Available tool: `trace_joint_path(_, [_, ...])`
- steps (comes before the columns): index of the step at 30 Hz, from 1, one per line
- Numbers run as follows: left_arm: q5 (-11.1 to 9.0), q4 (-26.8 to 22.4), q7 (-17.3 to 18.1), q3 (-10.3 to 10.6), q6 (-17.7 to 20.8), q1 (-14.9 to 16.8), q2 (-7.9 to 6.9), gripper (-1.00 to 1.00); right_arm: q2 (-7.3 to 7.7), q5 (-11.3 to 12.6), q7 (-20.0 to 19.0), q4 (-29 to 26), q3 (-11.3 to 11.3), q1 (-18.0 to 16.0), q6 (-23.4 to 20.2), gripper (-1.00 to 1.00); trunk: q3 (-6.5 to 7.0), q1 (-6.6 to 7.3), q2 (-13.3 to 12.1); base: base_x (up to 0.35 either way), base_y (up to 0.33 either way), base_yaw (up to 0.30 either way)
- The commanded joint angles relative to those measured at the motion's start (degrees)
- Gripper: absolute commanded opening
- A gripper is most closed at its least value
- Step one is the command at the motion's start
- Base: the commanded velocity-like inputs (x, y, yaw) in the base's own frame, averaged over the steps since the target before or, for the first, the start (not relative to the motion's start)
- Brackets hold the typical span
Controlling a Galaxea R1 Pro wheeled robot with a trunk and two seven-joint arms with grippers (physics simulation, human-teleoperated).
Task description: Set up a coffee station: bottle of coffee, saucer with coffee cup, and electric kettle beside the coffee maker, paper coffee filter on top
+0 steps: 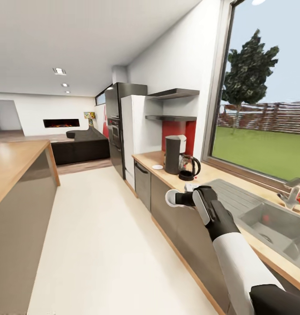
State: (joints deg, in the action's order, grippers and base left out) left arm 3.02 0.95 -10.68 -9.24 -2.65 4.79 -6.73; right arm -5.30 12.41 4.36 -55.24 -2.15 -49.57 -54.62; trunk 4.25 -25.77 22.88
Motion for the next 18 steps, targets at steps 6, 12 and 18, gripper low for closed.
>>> trace_joint_path(6, [0.32, 0.11, -0.13, -0.43, -0.25, 0.04, 0.04, 1.00, 0.02, 0.59, 0.39, -0.05, -0.05, 0.00, -0.22, -1.00, -0.03, -0.02, 0.04, 0.000, 0.000, 0.082])
trace_joint_path(12, [0.32, 0.11, -0.13, -0.43, -0.25, 0.04, 0.05, 1.00, 0.02, 0.59, 0.39, -0.10, 0.03, 0.00, -0.22, -1.00, -0.03, -0.02, 0.04, 0.000, 0.000, 0.008])
trace_joint_path(18, [0.32, 0.11, -0.13, -0.43, -0.24, 0.04, 0.05, 1.00, 0.02, 0.59, 0.39, -0.13, 0.01, 0.00, -0.22, -1.00, -0.03, -0.02, 0.04, 0.000, 0.000, 0.000])
